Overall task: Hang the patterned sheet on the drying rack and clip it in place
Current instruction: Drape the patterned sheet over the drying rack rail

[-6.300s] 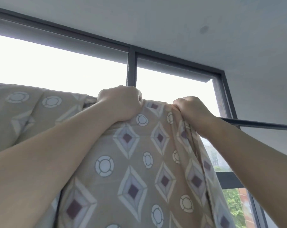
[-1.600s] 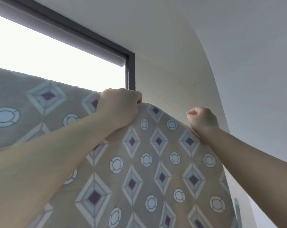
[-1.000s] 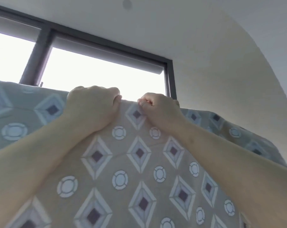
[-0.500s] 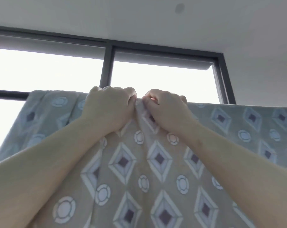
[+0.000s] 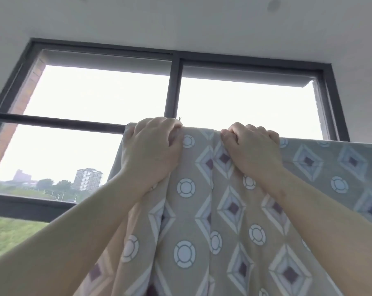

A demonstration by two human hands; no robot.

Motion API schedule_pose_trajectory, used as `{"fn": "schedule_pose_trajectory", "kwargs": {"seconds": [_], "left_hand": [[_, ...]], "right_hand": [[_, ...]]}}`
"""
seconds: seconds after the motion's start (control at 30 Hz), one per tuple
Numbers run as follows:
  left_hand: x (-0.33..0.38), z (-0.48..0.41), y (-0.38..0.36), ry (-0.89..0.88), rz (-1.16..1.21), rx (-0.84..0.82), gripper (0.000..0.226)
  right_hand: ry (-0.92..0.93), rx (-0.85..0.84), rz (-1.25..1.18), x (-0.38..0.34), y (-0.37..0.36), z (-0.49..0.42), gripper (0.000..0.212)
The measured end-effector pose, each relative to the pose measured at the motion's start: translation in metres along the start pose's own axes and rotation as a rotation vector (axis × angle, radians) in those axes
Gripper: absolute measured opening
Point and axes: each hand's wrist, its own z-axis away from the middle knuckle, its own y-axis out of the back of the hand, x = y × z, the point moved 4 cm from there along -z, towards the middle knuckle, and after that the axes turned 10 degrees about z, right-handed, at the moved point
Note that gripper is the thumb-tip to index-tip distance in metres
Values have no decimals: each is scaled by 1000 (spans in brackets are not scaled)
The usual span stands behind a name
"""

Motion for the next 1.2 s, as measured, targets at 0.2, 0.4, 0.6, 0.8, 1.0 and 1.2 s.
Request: {"fn": "schedule_pose_trajectory", "kwargs": {"seconds": [0.2,0.4,0.6,0.8,1.0,1.2], "left_hand": [[4,19,0,263,163,108,40],[2,7,1,547,390,-3,53],[11,-15,7,734,722,-76,16],[28,-33,14,668,914,12,17],[37,-47,4,674,915,-36,19],[43,-49,-3,775,767,-479,18]], "right_hand": [[8,6,30,4,3,3,41],[30,-3,23,11,6,6,39],[66,16,-42,21,15,7,36],[37,28,-85,17,28,-6,22],[61,-114,-151,38,40,-8,18],[49,-223,-167,62,38,0,29]]}}
